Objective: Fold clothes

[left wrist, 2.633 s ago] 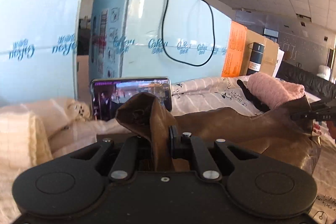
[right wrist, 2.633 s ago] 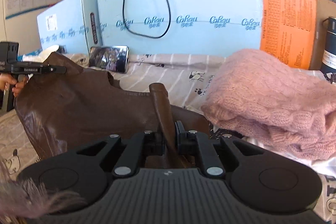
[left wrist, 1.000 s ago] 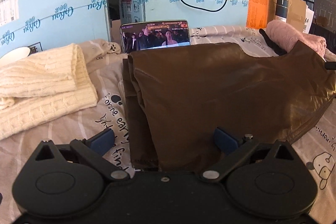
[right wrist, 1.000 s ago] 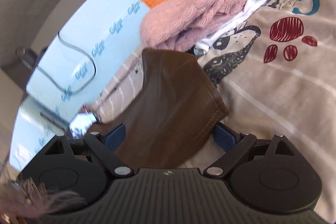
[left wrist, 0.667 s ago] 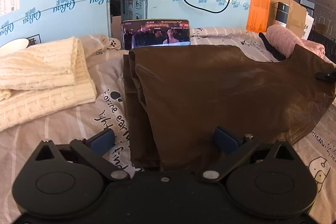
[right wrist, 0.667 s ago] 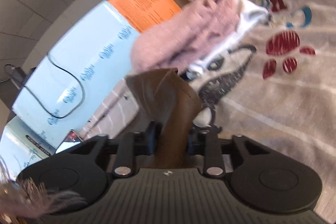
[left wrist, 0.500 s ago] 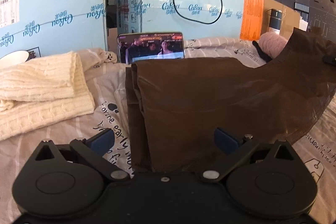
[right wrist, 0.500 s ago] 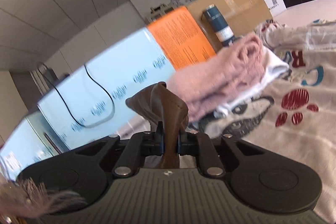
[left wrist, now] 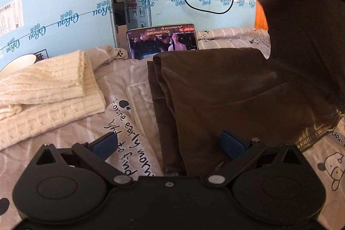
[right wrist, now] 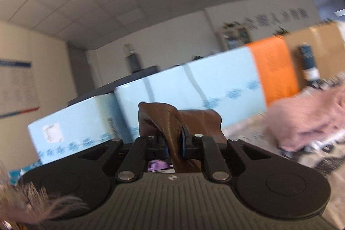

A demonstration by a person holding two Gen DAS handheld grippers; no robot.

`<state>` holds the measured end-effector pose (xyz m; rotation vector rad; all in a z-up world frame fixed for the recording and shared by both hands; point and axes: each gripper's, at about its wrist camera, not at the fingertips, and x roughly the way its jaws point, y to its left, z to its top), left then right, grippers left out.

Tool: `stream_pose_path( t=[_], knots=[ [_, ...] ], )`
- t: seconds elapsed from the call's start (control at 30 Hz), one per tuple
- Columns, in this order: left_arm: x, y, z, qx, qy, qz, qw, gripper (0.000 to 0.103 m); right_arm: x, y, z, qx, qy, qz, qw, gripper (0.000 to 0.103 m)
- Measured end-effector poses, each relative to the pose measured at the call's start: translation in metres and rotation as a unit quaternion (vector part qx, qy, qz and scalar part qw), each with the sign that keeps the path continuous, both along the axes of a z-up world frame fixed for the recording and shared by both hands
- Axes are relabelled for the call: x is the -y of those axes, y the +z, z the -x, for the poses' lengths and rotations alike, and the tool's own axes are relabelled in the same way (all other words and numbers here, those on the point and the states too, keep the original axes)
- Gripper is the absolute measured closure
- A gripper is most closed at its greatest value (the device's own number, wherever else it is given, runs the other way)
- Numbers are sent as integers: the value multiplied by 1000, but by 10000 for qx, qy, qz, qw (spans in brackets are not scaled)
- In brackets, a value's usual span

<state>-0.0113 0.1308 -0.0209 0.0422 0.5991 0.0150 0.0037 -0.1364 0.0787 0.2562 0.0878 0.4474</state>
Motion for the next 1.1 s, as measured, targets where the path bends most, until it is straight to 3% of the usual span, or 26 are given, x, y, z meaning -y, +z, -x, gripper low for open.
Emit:
stream_pose_path(
  t=[0.17,0.3,0.33,0.4,0.43,0.47,0.57,0.67,0.7,0.83,0.97,1.1],
  knots=[
    [-12,3,3,87,99,451,9989,0,-58,-23,11,-50,524,871,9948,93],
    [-30,10,10,499,470,873,9938,0,-79,-42,23,-196,912,1957,9762,88],
    [-35,13,12,662,576,1024,9909,0,-81,-46,26,-234,1003,2197,9701,82],
    [-46,18,19,1036,654,1395,9826,0,-80,-53,34,-319,1313,2572,9569,52],
    [-51,20,22,1184,638,1597,9779,0,-78,-56,38,-437,1608,2699,9484,24],
    [-54,22,23,1255,512,1834,9736,0,-77,-59,41,-543,1872,2764,9411,15],
    [-61,28,25,1383,84,2569,9564,0,-73,-69,40,-958,2360,2672,9294,15],
    [-57,31,11,852,-718,3494,9303,0,-70,-83,30,-1531,2583,2480,9210,15],
    [-52,30,4,611,-893,3626,9256,0,-67,-85,29,-1619,2637,2384,9206,15],
    [-20,26,-22,-310,-777,3313,9398,0,-46,-76,38,-1362,2964,1833,9274,15],
    [-11,16,-45,-844,-751,3455,9316,0,-14,-61,33,-1184,3010,1363,9364,15],
    [-14,14,-55,-1066,-763,3888,9119,0,14,-59,13,-1169,2907,903,9454,15]
  ],
)
